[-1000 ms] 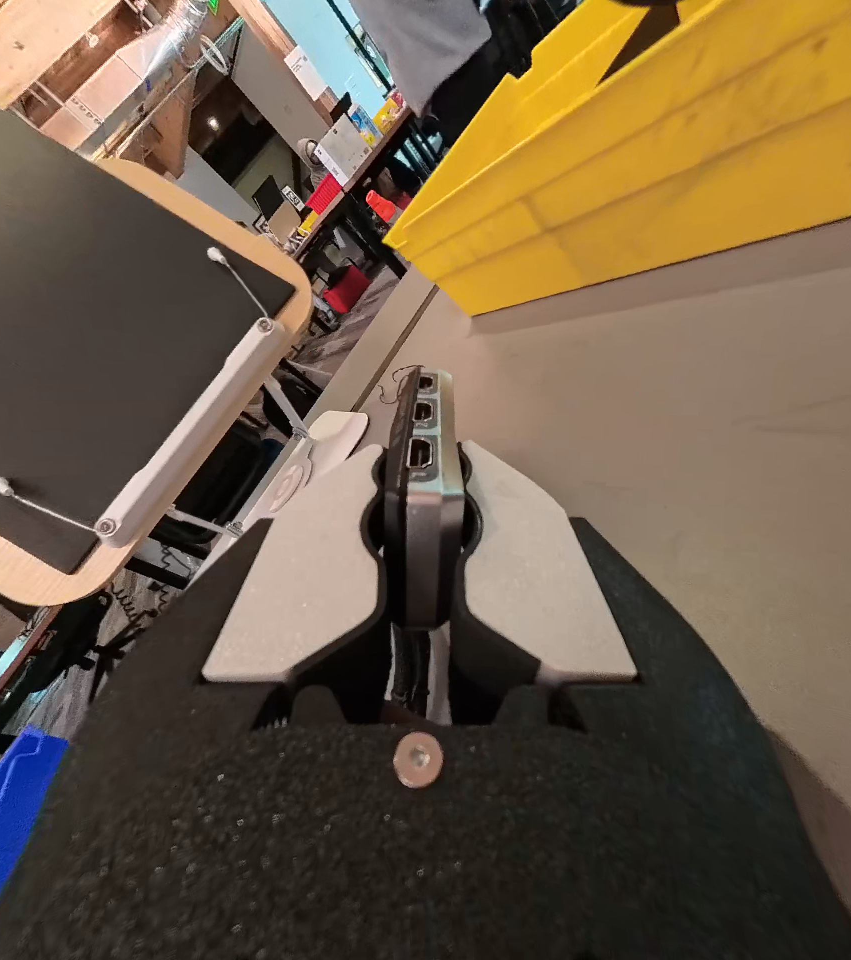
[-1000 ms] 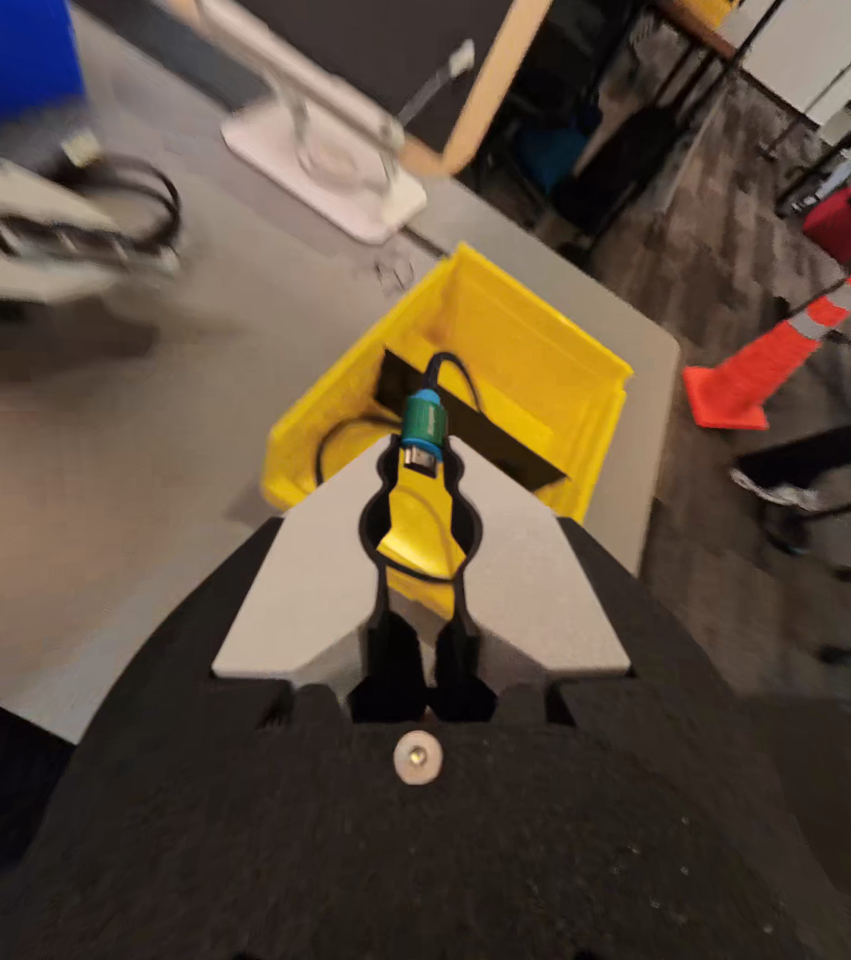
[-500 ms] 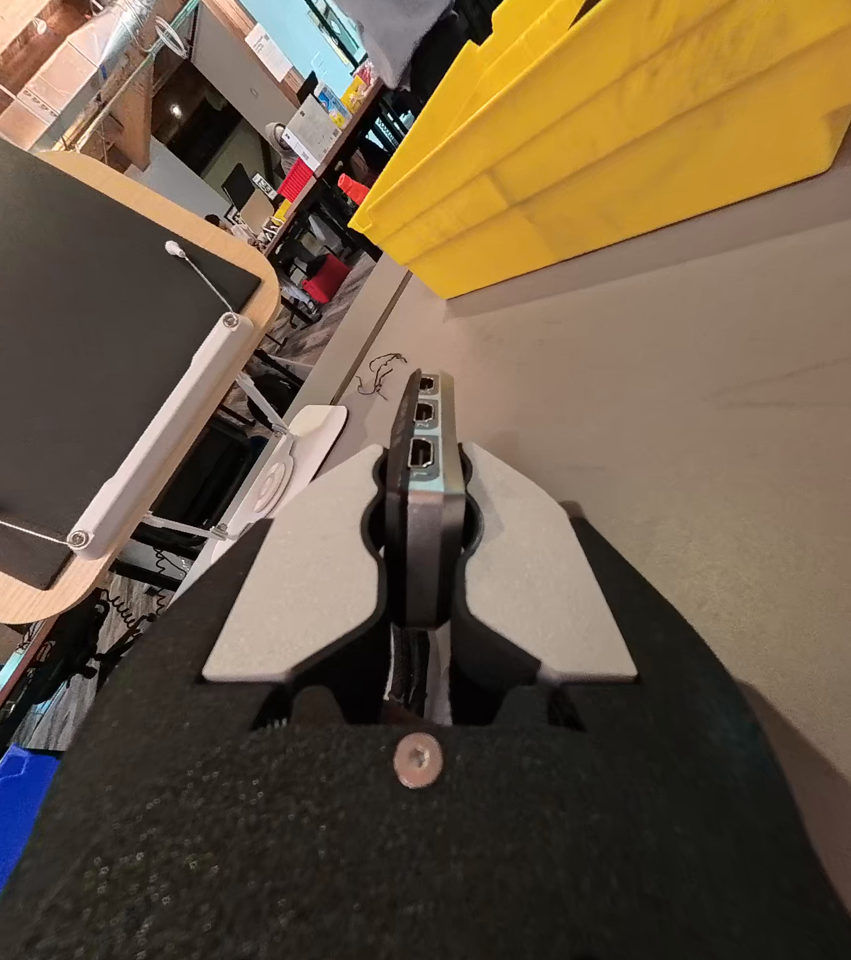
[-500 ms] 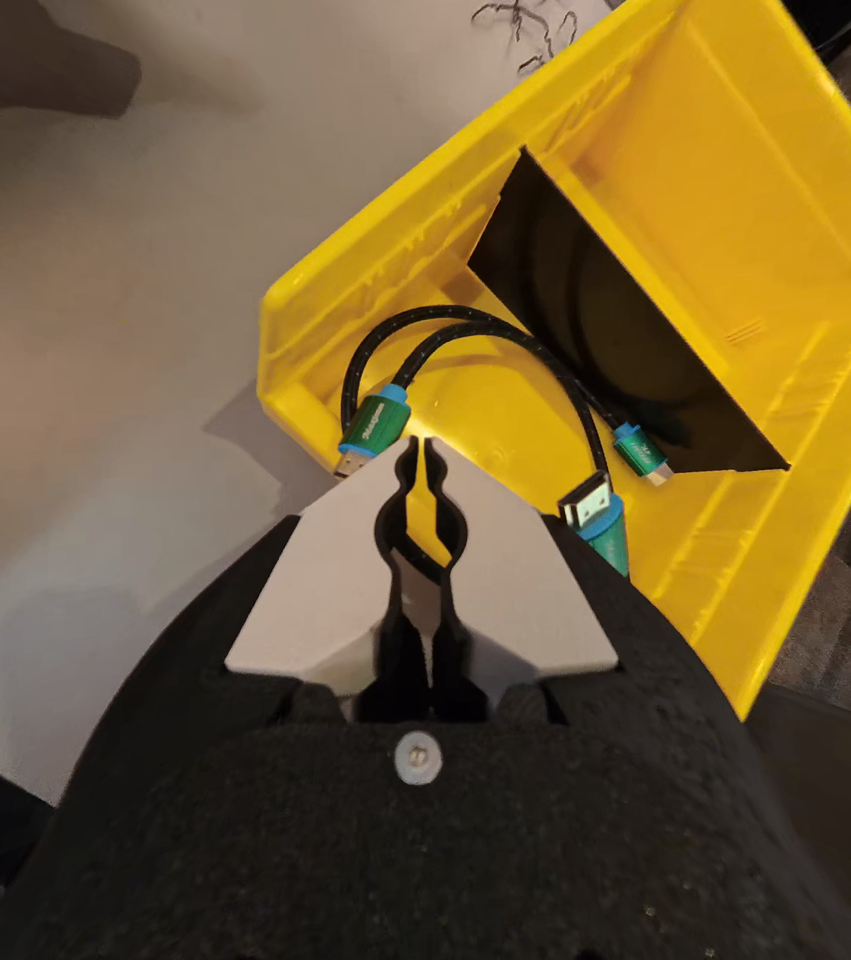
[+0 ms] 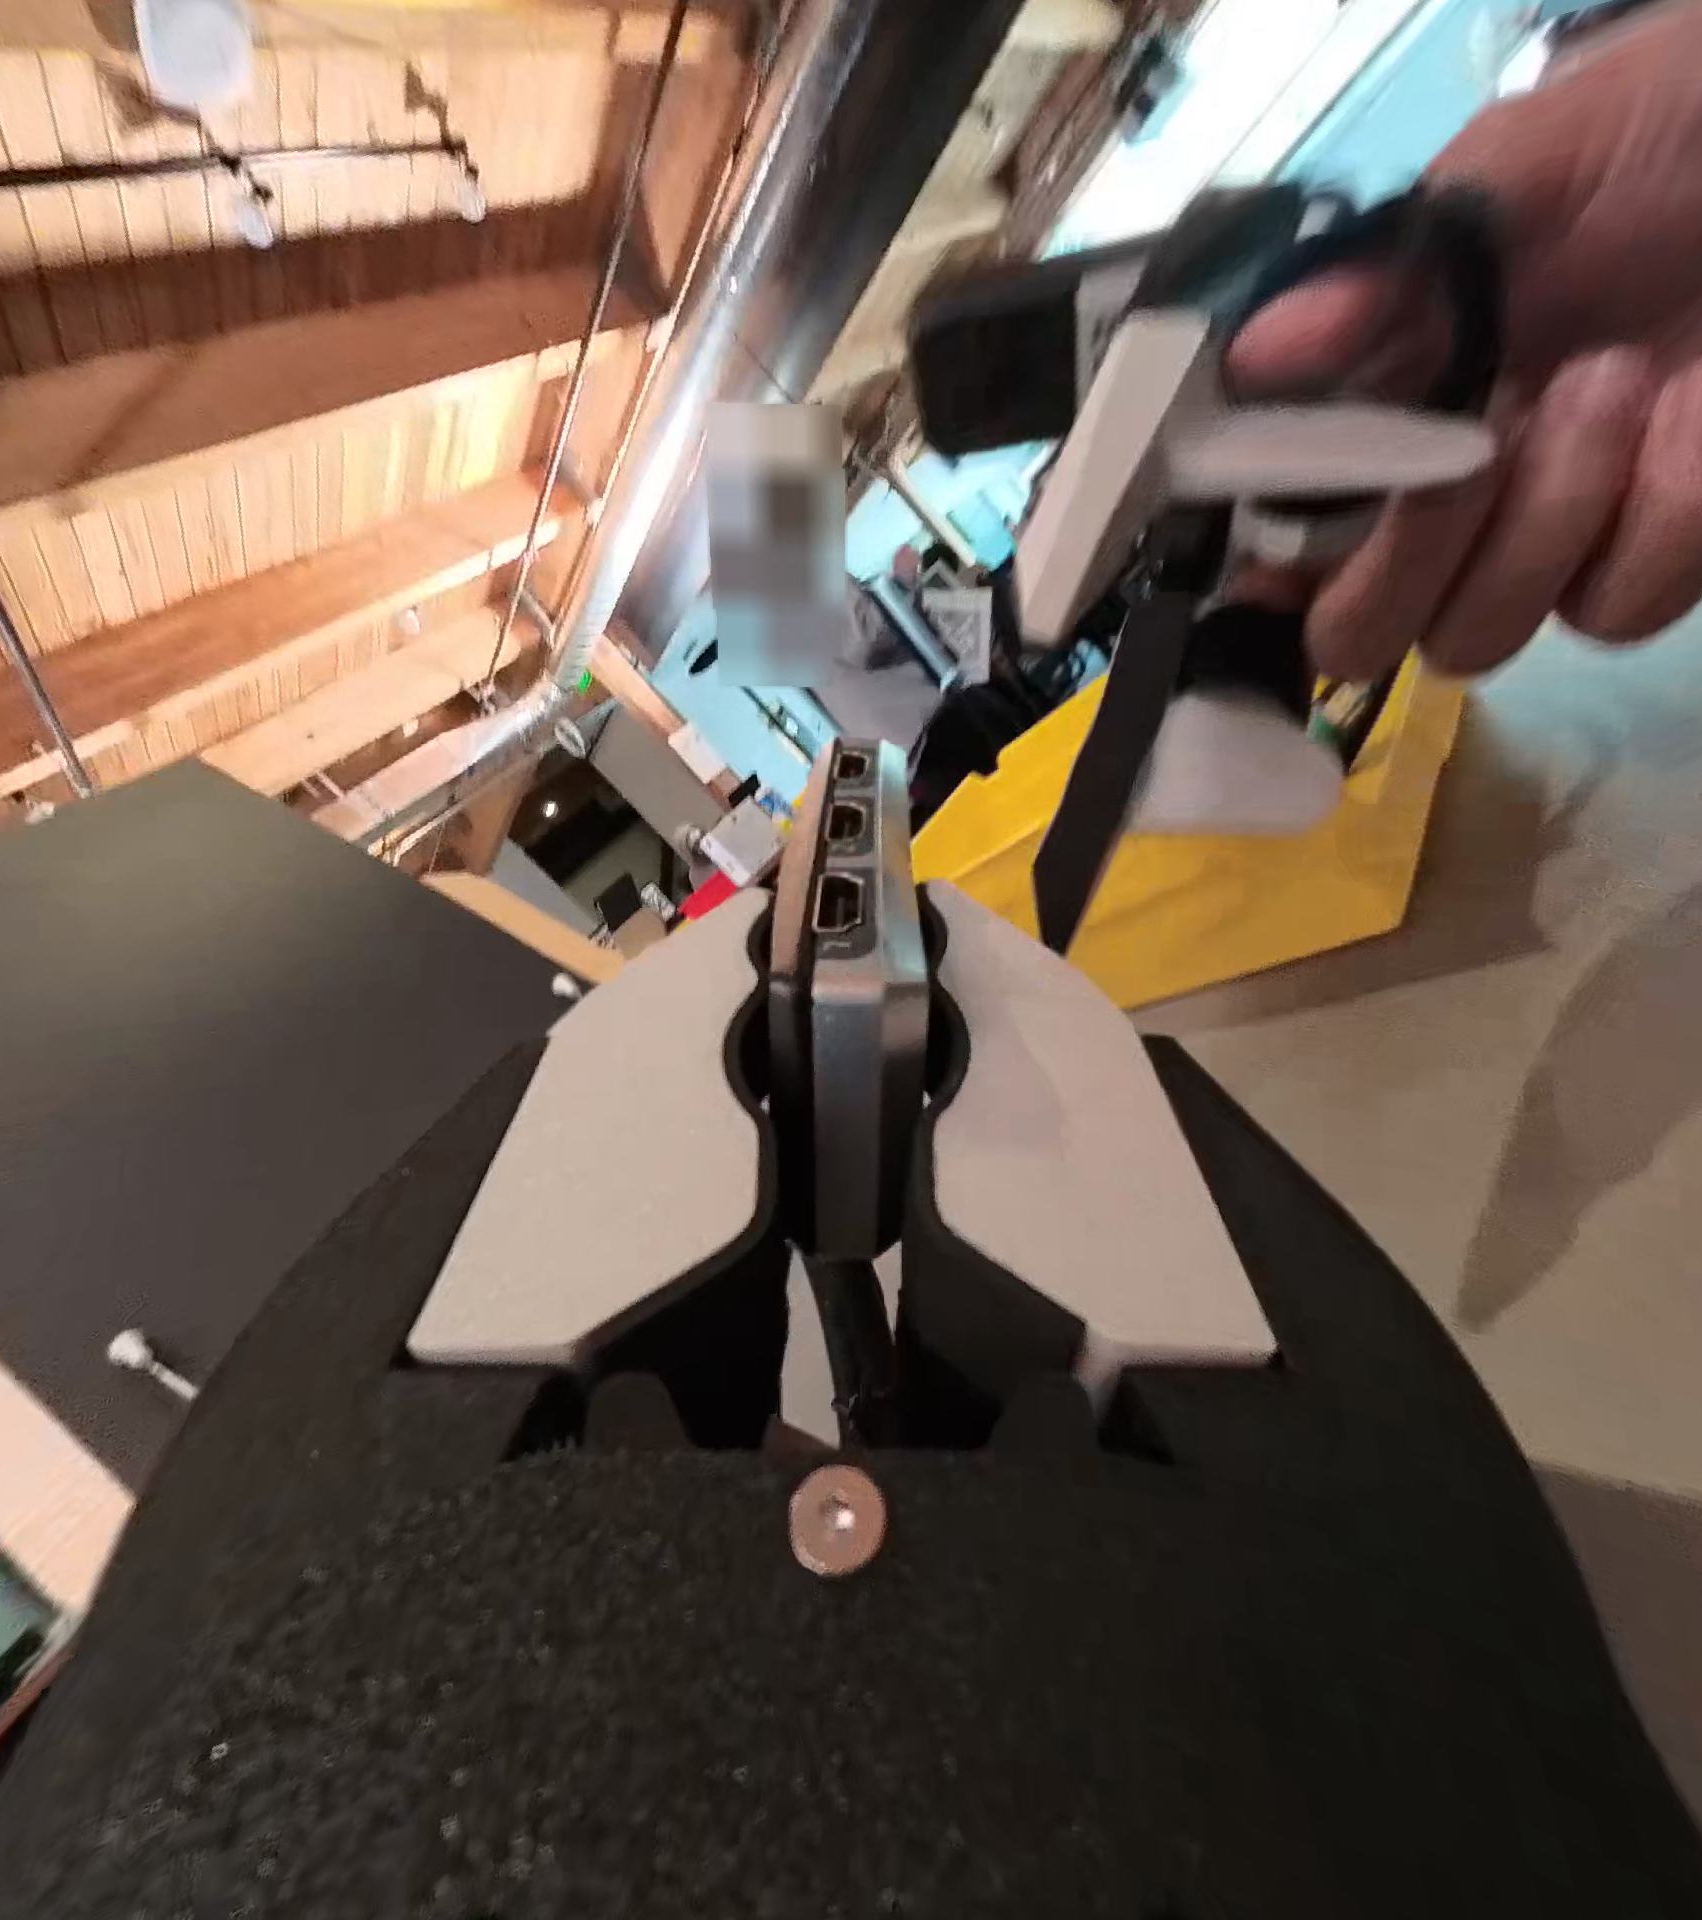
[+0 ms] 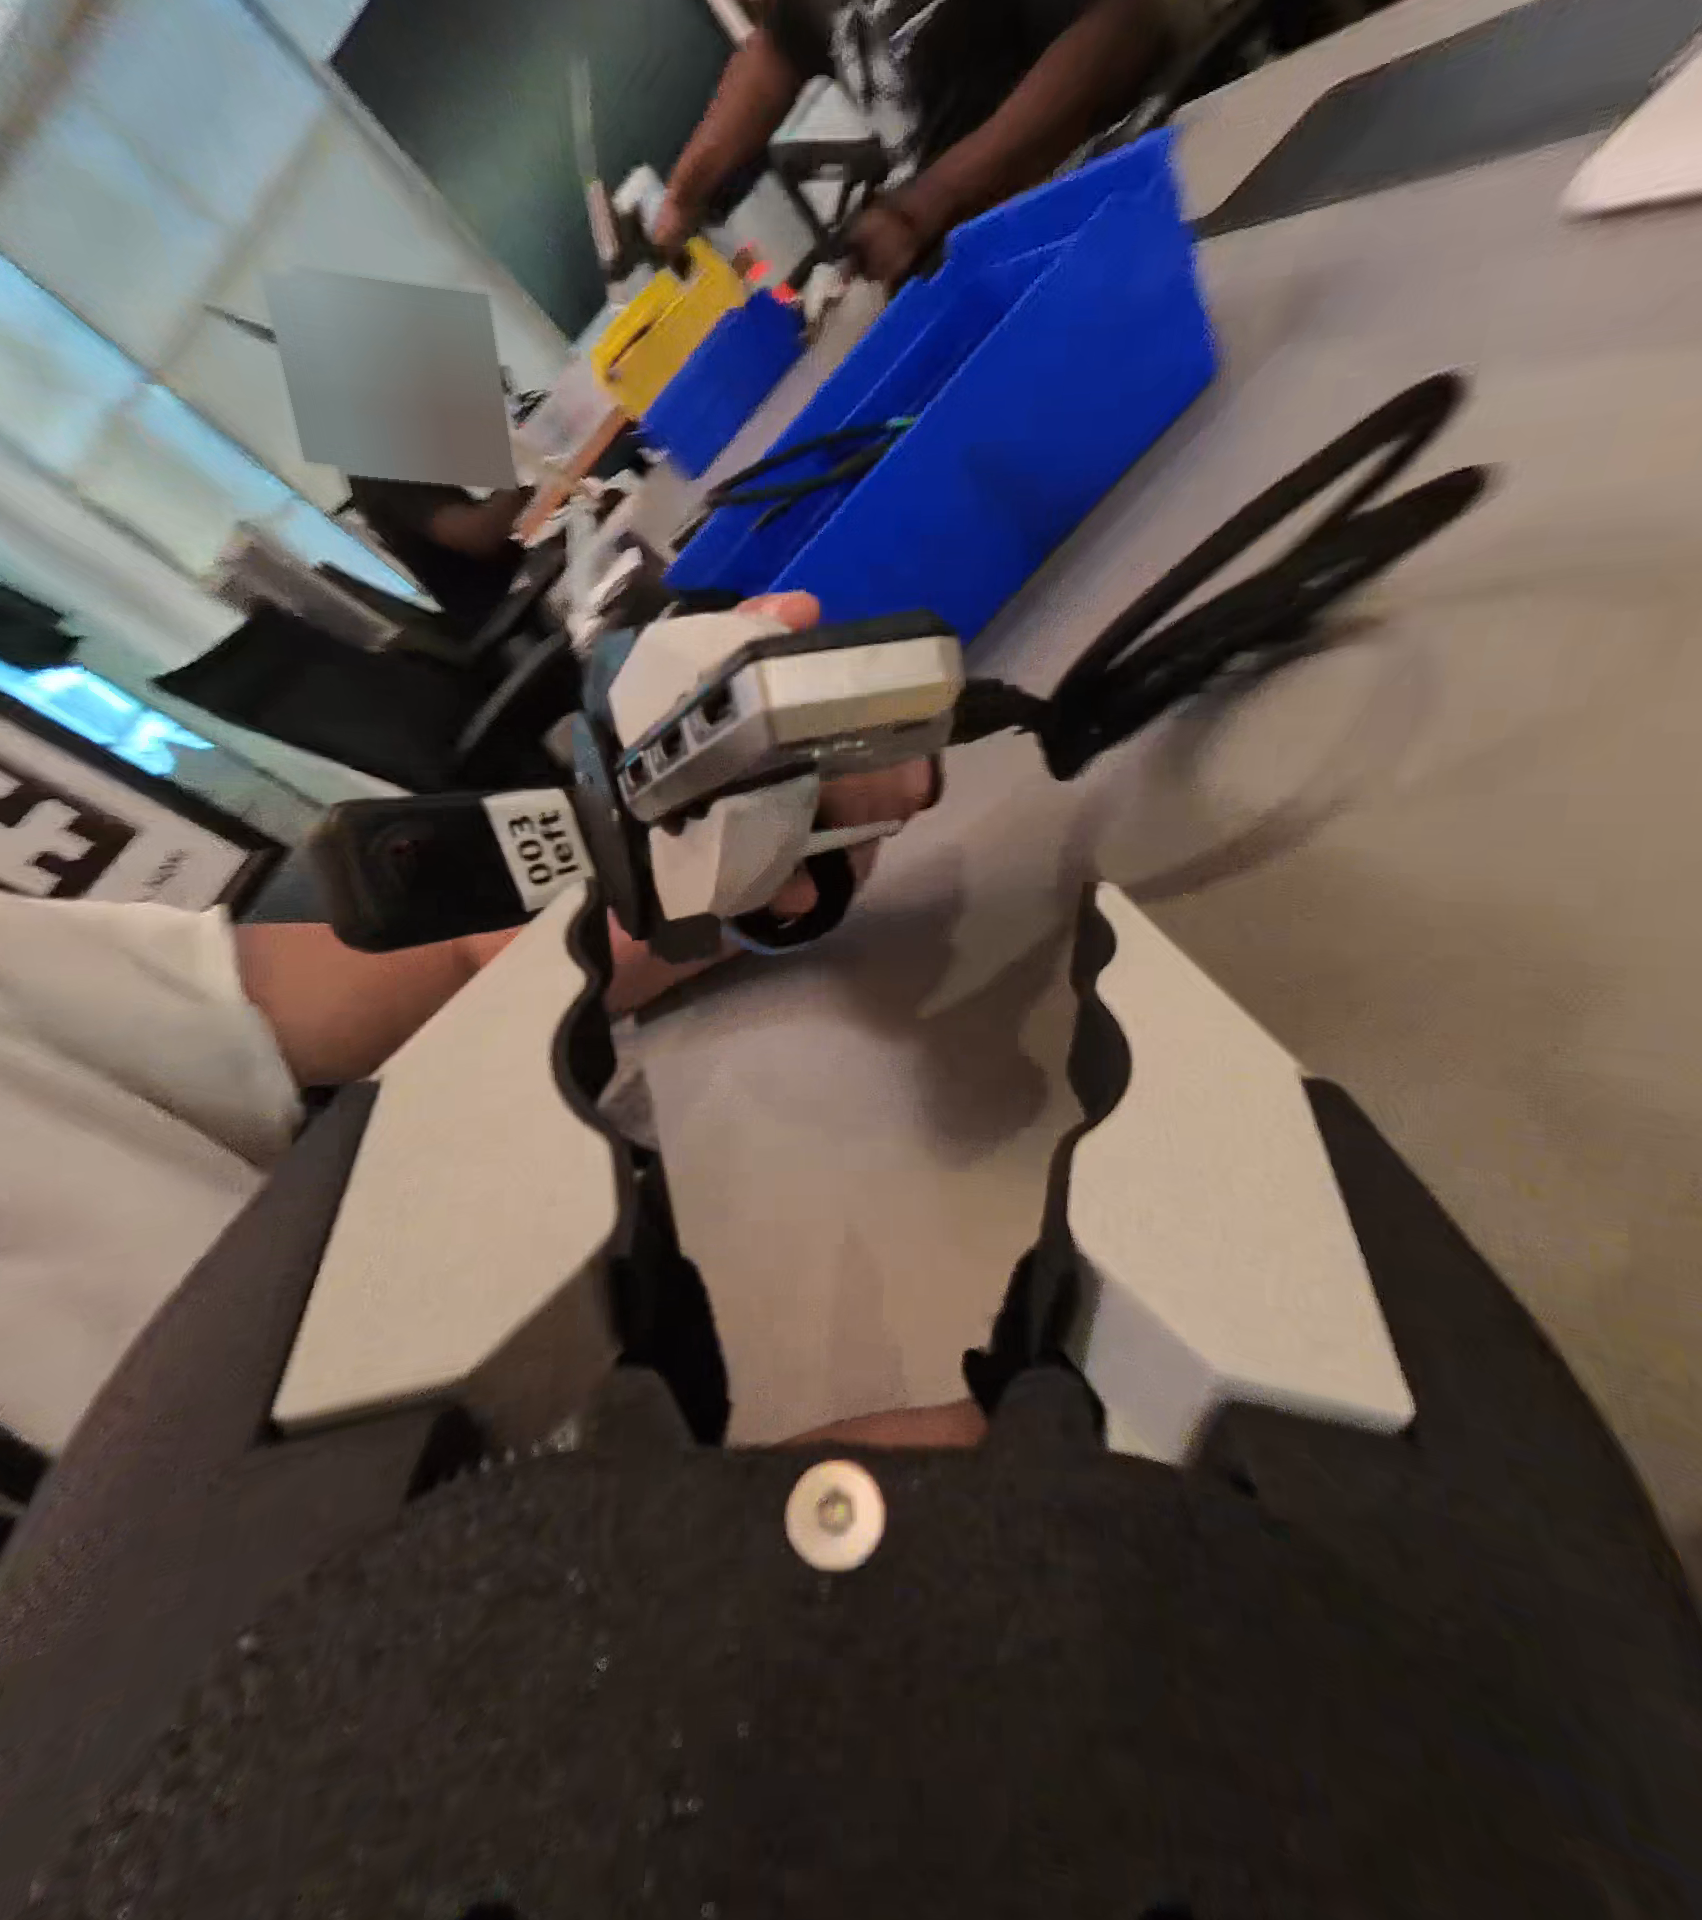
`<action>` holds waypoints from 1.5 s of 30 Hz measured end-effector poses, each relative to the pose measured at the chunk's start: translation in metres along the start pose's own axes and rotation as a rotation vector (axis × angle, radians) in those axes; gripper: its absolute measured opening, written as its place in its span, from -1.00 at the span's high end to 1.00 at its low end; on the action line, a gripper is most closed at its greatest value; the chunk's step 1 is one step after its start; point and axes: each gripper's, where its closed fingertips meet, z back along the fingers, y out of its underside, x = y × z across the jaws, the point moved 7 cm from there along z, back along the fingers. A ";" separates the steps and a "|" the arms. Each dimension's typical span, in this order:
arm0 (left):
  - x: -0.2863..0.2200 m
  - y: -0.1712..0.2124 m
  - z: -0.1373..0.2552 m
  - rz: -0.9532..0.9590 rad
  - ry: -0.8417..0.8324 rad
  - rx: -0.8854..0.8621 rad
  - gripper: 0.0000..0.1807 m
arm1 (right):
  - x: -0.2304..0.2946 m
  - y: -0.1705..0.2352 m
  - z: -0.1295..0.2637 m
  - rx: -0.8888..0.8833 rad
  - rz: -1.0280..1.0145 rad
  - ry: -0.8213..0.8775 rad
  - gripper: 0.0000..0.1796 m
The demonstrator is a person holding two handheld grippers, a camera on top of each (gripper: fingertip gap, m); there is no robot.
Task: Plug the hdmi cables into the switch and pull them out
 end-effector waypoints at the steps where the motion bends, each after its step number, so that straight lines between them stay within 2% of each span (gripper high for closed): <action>1: -0.002 -0.003 0.001 0.000 0.007 -0.021 0.75 | 0.002 0.002 -0.007 -0.013 -0.002 -0.030 0.02; 6: -0.012 -0.010 0.001 0.016 0.048 -0.054 0.75 | 0.006 0.001 -0.021 -0.139 -0.029 -0.132 0.08; 8: -0.016 -0.010 0.000 0.022 0.062 -0.046 0.75 | 0.006 0.002 -0.024 -0.160 -0.060 -0.189 0.21; 9: -0.017 -0.010 0.000 0.017 0.060 -0.044 0.75 | 0.004 0.002 -0.025 -0.170 -0.081 -0.185 0.29; 12: -0.018 -0.006 -0.002 0.012 0.047 -0.007 0.75 | 0.000 0.002 -0.025 -0.192 -0.058 -0.159 0.34; 13: -0.017 -0.003 -0.003 0.012 0.028 0.015 0.73 | 0.000 0.000 -0.023 -0.206 -0.035 -0.132 0.37; 15: -0.011 0.000 -0.003 0.038 -0.012 0.026 0.57 | 0.001 -0.011 -0.013 -0.252 -0.015 -0.110 0.37; 19: 0.008 0.009 -0.003 0.149 -0.073 0.058 0.44 | 0.005 -0.045 0.019 -0.356 -0.029 -0.132 0.39; 26: 0.027 0.038 -0.002 0.215 -0.169 0.175 0.65 | 0.035 -0.132 0.072 -0.391 0.036 -0.033 0.39; 32: 0.025 0.042 -0.004 0.204 -0.168 0.210 0.69 | 0.050 -0.211 0.143 -0.482 0.053 0.091 0.40; 35: 0.023 0.045 -0.005 0.193 -0.162 0.233 0.70 | 0.030 -0.232 0.171 -0.480 0.004 0.187 0.39; 38: 0.024 0.048 -0.006 0.204 -0.161 0.249 0.70 | -0.011 -0.232 0.182 -0.368 -0.080 0.357 0.39; 41: 0.025 0.050 -0.006 0.222 -0.159 0.255 0.70 | -0.064 -0.218 0.176 -0.207 -0.167 0.513 0.39; 45: 0.023 0.050 -0.007 0.218 -0.141 0.264 0.70 | -0.129 -0.203 0.160 -0.101 -0.244 0.528 0.39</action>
